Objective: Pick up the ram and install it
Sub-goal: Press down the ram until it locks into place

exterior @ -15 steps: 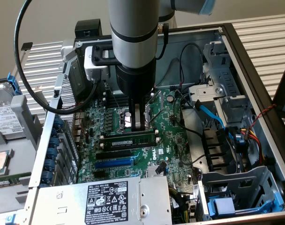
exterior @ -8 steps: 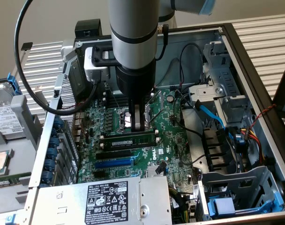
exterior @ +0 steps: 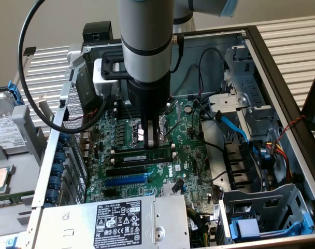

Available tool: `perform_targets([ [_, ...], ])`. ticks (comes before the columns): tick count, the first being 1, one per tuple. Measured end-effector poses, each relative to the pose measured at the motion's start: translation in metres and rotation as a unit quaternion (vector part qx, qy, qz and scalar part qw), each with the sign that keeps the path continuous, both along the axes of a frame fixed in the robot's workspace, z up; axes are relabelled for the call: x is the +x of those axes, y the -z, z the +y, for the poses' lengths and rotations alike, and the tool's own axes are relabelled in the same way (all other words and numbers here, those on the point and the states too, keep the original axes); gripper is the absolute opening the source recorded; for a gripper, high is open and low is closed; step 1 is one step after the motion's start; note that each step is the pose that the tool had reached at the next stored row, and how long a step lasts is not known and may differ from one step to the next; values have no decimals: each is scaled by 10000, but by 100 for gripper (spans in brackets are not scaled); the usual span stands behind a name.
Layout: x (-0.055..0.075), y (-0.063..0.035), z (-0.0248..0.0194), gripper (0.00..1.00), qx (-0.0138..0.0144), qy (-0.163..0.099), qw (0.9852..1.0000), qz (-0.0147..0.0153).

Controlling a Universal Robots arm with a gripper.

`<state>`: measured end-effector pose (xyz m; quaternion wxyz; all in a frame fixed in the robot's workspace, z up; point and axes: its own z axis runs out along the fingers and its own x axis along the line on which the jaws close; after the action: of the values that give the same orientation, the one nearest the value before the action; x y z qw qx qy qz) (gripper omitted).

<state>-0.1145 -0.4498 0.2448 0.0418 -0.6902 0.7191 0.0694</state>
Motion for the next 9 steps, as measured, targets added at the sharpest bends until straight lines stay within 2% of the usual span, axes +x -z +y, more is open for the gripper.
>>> perform_targets([
  [9, -27, 160, 31, 11, -4, 0, 10000, 0],
])
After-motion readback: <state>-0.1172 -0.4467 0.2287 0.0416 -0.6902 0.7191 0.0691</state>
